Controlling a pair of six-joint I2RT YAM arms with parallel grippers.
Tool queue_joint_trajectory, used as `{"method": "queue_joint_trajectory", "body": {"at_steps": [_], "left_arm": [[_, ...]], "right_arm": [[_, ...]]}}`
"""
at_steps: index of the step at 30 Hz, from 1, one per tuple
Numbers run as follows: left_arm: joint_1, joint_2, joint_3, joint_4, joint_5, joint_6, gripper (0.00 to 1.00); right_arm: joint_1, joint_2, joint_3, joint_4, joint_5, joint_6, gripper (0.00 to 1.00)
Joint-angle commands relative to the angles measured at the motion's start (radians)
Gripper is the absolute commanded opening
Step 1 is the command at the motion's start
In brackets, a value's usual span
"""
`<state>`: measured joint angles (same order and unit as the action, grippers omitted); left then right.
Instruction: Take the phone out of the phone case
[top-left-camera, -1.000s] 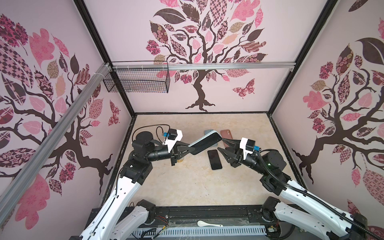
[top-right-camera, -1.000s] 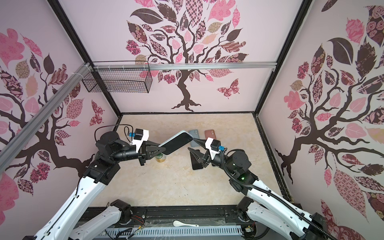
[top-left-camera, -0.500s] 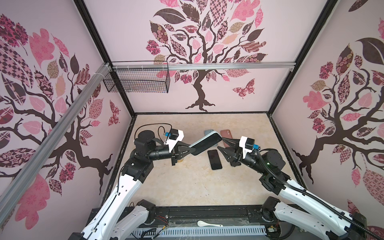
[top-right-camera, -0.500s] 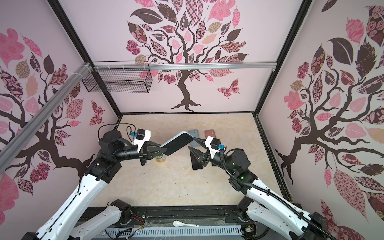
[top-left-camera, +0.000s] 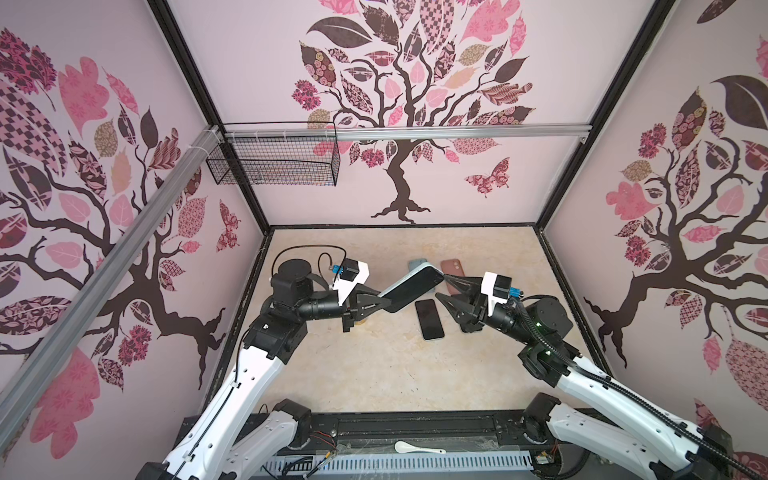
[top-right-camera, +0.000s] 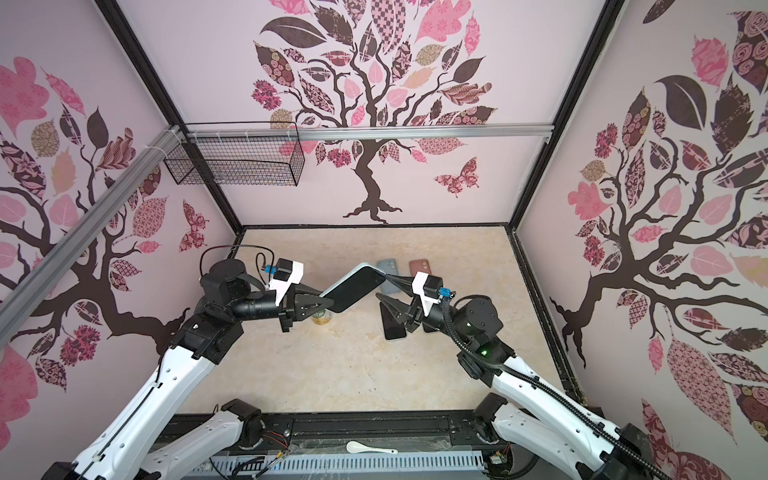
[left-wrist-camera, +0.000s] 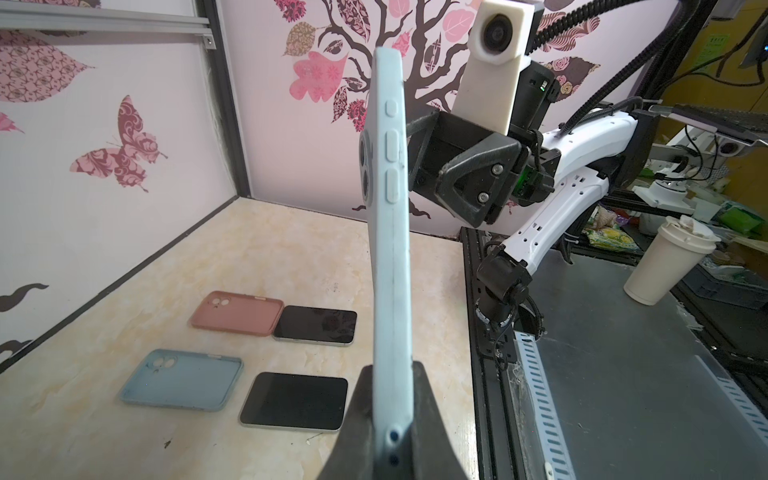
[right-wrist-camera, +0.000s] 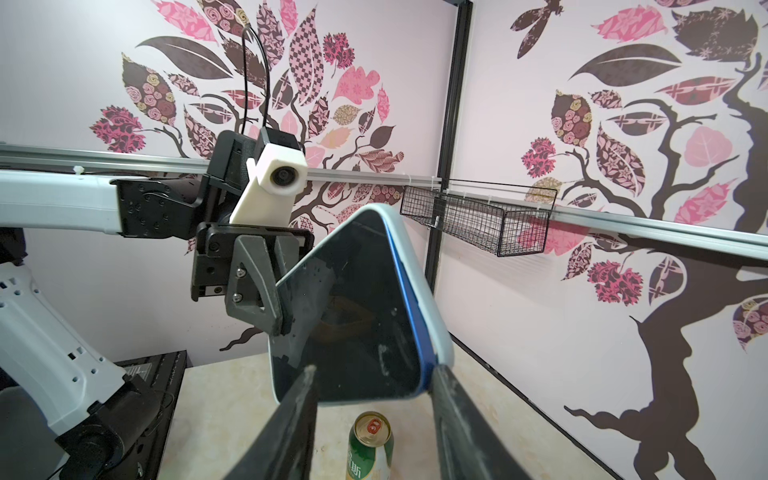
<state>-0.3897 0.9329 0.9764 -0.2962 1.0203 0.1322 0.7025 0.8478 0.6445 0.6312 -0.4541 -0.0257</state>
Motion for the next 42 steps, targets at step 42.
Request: {"method": "queue_joint_trajectory", "body": {"at_steps": [42], "left_arm": [[-0.070, 0.113, 0.211, -0.516, 0.075, 0.363, 0.00]], "right_arm": [[0.037, 0.147, 0.340, -0.754, -0.179, -0.183, 0.45]]}}
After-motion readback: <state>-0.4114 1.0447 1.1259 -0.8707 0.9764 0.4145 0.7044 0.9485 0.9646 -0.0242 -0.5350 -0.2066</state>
